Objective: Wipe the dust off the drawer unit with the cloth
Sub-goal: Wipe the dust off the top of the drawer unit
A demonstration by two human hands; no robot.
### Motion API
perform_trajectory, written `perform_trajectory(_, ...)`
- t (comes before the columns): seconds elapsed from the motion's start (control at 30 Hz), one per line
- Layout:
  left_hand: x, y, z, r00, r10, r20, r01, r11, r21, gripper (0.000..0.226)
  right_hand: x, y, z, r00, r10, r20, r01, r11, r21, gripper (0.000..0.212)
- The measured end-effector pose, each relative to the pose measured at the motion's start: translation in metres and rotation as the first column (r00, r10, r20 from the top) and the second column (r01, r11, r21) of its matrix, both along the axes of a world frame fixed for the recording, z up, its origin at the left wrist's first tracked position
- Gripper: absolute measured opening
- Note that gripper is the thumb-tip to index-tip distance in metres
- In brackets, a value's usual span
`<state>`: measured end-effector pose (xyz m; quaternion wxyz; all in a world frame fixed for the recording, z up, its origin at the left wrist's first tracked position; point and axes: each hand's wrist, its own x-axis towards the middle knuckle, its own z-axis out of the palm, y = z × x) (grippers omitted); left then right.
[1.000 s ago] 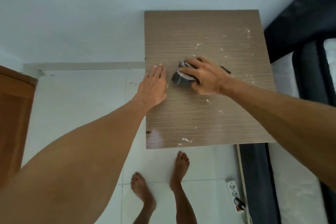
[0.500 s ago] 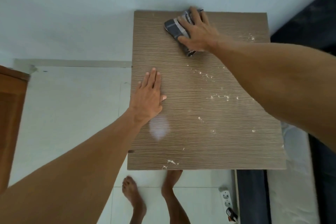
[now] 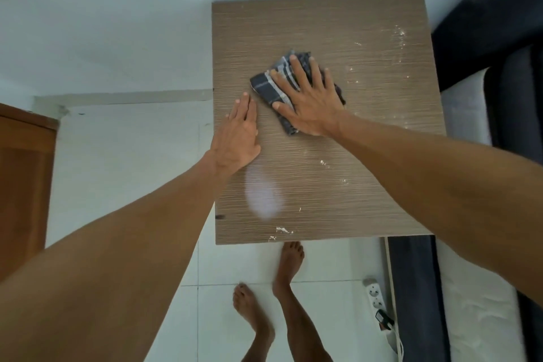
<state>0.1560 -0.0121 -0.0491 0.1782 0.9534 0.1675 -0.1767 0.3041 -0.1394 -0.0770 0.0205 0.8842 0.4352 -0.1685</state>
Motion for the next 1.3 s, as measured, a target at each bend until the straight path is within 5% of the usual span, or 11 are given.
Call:
perform_trajectory(0.37,-0.083,-0.012,0.0,0.999,-0.051,-0.015,0.052,0.998,0.047,0.091,-0.132,-0.058,0.0,0.999,0.044,0.008,-0.044,0.999,0.019,0.069)
perform_trajectory(0.67,-0.13,-0.026,-0.003,0.996,-0.086,0.038,0.084,0.995,0.045,0.082,-0.227,-0.094,0.002,0.983,0.154,0.098,-0.161,0.985,0.063,0.061)
perform_trajectory(0.83,-0.133,-0.037,-0.008,0.992,-0.105,0.069,0.102,0.994,0.045,0.071,-0.261,-0.114,0.009,0.949,0.298,0.101,-0.309,0.943,0.121,0.073)
perform_trajectory(1.07,-0.116,-0.053,-0.001,0.99,-0.133,0.038,0.131,0.99,0.055,0.066,-0.211,-0.13,0.043,0.827,0.562,0.011,-0.561,0.827,-0.011,0.058)
perform_trajectory(1.3,-0.049,-0.06,-0.006,0.995,-0.097,0.023,0.095,0.993,0.073,0.066,-0.077,-0.115,0.074,0.979,0.172,0.107,-0.186,0.972,0.141,0.063)
